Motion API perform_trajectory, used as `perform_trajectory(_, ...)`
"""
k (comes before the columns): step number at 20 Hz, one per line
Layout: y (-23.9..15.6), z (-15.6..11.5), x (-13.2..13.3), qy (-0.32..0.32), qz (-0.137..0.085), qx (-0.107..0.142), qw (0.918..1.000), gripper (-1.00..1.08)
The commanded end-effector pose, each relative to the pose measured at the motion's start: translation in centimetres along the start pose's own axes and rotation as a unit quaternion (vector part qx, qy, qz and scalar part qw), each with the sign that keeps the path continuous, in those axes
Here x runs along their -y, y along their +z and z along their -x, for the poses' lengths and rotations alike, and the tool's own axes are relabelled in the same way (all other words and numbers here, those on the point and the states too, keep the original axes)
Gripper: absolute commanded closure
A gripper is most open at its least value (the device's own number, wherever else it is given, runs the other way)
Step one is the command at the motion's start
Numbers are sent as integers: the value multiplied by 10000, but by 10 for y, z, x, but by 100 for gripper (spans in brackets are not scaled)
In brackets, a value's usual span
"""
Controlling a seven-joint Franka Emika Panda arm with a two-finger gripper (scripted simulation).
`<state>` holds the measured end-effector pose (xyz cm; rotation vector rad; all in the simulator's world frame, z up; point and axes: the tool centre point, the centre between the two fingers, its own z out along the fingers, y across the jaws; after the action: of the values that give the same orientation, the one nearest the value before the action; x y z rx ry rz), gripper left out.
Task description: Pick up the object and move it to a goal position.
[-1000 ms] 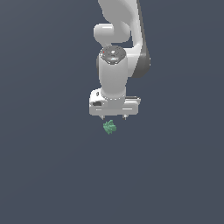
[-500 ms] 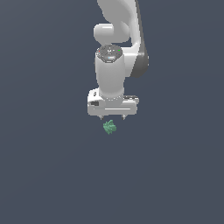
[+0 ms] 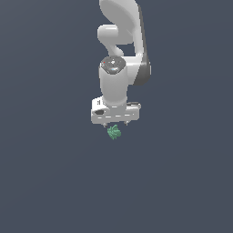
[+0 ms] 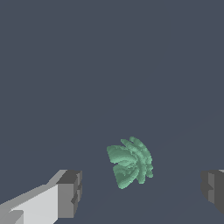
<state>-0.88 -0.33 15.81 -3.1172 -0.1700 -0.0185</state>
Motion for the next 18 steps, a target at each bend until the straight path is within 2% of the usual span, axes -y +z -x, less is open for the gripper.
perform_trajectory(1, 12, 5, -2, -249, 22, 14, 9997, -92)
perform_trajectory(10, 52, 25, -7, -1188, 76, 61, 9929, -92)
perform_trajectory(18, 67, 33, -9, -1546, 84, 78, 9879, -92)
